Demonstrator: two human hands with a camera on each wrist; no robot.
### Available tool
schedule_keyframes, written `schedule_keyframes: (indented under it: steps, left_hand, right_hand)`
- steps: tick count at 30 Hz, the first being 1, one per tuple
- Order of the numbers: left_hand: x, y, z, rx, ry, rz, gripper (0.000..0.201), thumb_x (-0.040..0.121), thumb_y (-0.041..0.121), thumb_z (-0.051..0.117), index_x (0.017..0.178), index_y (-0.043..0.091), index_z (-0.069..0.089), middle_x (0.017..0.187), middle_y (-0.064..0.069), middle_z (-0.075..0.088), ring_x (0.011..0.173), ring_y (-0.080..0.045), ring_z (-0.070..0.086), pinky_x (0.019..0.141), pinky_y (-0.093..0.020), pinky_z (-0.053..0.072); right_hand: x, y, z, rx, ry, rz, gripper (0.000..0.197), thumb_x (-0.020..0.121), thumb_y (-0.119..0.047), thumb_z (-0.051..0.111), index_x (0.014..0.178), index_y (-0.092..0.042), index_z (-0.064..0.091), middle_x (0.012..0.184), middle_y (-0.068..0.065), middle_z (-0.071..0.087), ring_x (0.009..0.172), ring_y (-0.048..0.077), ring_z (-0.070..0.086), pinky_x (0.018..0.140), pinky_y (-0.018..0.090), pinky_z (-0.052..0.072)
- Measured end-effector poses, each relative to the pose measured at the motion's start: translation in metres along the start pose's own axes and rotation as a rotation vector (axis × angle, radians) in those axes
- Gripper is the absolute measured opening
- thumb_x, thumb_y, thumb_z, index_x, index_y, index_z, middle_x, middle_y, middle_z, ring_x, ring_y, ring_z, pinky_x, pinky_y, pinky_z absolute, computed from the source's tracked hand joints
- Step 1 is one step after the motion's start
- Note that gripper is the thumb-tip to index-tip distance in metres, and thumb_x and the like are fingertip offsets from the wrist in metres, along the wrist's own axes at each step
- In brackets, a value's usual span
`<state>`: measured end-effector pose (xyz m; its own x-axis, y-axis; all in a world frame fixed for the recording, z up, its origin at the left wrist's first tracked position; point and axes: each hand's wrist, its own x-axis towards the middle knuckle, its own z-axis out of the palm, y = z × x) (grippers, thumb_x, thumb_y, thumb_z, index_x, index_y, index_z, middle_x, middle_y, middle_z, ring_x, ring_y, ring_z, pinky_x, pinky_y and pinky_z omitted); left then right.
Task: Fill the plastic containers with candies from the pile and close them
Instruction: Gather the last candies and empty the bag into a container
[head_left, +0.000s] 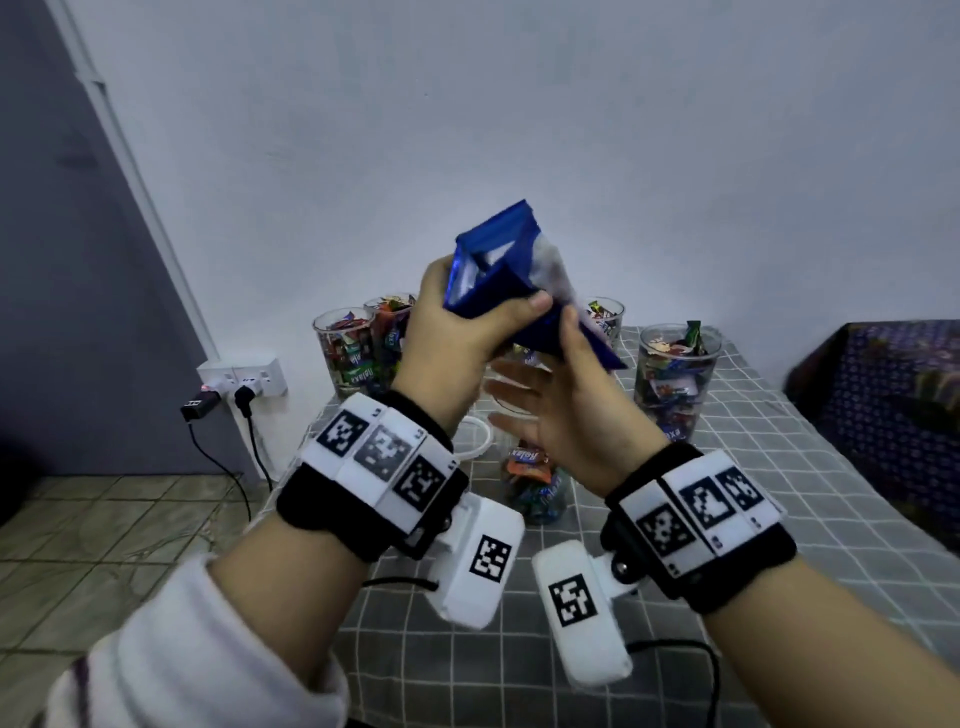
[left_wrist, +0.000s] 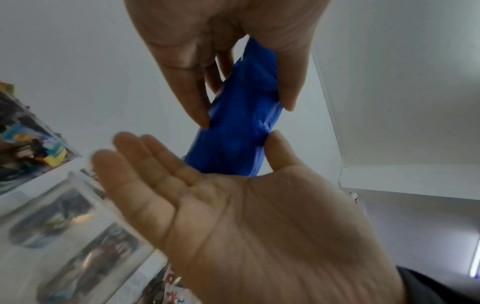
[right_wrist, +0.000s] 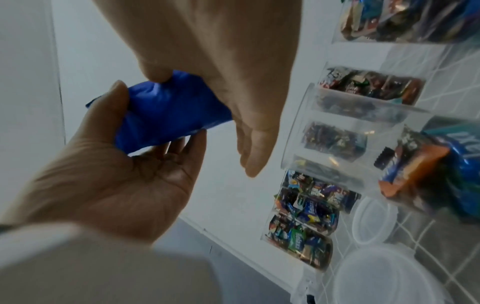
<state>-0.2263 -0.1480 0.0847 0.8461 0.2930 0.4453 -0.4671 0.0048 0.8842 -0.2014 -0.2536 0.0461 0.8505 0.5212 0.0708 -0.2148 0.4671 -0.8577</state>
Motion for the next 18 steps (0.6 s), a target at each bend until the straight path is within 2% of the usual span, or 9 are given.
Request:
schedule_keyframes:
  steps: [2, 5, 8, 10, 13, 15, 18]
  left_hand:
    - [0.0, -0.007, 0.002, 0.014, -0.022, -0.035, 0.042, 0.067, 0.01, 0.077, 0.102, 0.012, 0.055, 0.096, -0.009, 0.066, 0.089, -0.024, 0.066, 0.076, -0.033, 0.055]
    - [0.0, -0.017, 0.002, 0.071, -0.075, -0.079, 0.028, 0.075, 0.005, 0.073, 0.096, 0.014, 0.058, 0.087, 0.0, 0.066, 0.073, -0.006, 0.065, 0.066, -0.018, 0.051]
    - [-0.001, -0.031, 0.004, 0.151, -0.109, -0.083, 0.034, 0.075, 0.008, 0.074, 0.104, 0.013, 0.058, 0.091, 0.005, 0.066, 0.073, 0.004, 0.063, 0.068, -0.011, 0.048]
    - [-0.001, -0.041, 0.004, 0.205, -0.115, -0.098, 0.05, 0.068, 0.021, 0.081, 0.11, 0.014, 0.056, 0.098, 0.005, 0.065, 0.083, -0.002, 0.062, 0.075, -0.017, 0.047]
    - [0.0, -0.056, 0.001, 0.316, -0.107, -0.11, 0.082, 0.049, 0.049, 0.078, 0.121, 0.021, 0.049, 0.117, 0.005, 0.06, 0.107, -0.009, 0.056, 0.095, -0.03, 0.044]
    - [-0.001, -0.066, -0.003, 0.386, -0.12, -0.117, 0.099, 0.05, 0.048, 0.081, 0.135, 0.021, 0.039, 0.135, 0.003, 0.048, 0.124, -0.011, 0.045, 0.107, -0.034, 0.035]
    - [-0.003, -0.082, -0.007, 0.466, -0.129, -0.197, 0.111, 0.061, 0.035, 0.086, 0.147, 0.02, 0.017, 0.151, -0.001, 0.027, 0.137, -0.014, 0.027, 0.115, -0.041, 0.025]
  right_hand:
    - [0.002, -0.006, -0.008, 0.039, 0.06, -0.07, 0.072, 0.073, -0.061, 0.045, 0.125, -0.012, 0.053, 0.108, 0.013, 0.057, 0.1, 0.022, 0.058, 0.078, 0.032, 0.052]
    - [0.006, -0.014, -0.018, 0.113, 0.118, -0.152, 0.06, 0.088, -0.05, 0.046, 0.13, -0.007, 0.051, 0.124, 0.015, 0.061, 0.111, 0.026, 0.06, 0.081, 0.035, 0.052]
    - [0.01, -0.019, -0.023, 0.194, 0.187, -0.214, 0.048, 0.093, -0.034, 0.05, 0.131, -0.004, 0.048, 0.124, 0.018, 0.061, 0.106, 0.026, 0.064, 0.079, 0.036, 0.057]
    - [0.013, -0.02, -0.026, 0.211, 0.231, -0.226, 0.047, 0.093, -0.025, 0.053, 0.132, -0.001, 0.045, 0.125, 0.021, 0.059, 0.106, 0.028, 0.063, 0.072, 0.034, 0.058]
    - [0.017, -0.019, -0.032, 0.152, 0.331, -0.233, 0.049, 0.091, -0.021, 0.057, 0.132, 0.001, 0.044, 0.119, 0.022, 0.06, 0.095, 0.028, 0.066, 0.064, 0.032, 0.058]
    - [0.019, -0.019, -0.036, 0.113, 0.398, -0.241, 0.049, 0.09, -0.02, 0.06, 0.132, -0.001, 0.043, 0.114, 0.018, 0.061, 0.089, 0.026, 0.066, 0.06, 0.031, 0.057]
    - [0.024, -0.02, -0.043, 0.046, 0.486, -0.253, 0.054, 0.086, -0.017, 0.065, 0.132, -0.005, 0.039, 0.122, 0.017, 0.058, 0.098, 0.03, 0.064, 0.057, 0.032, 0.057]
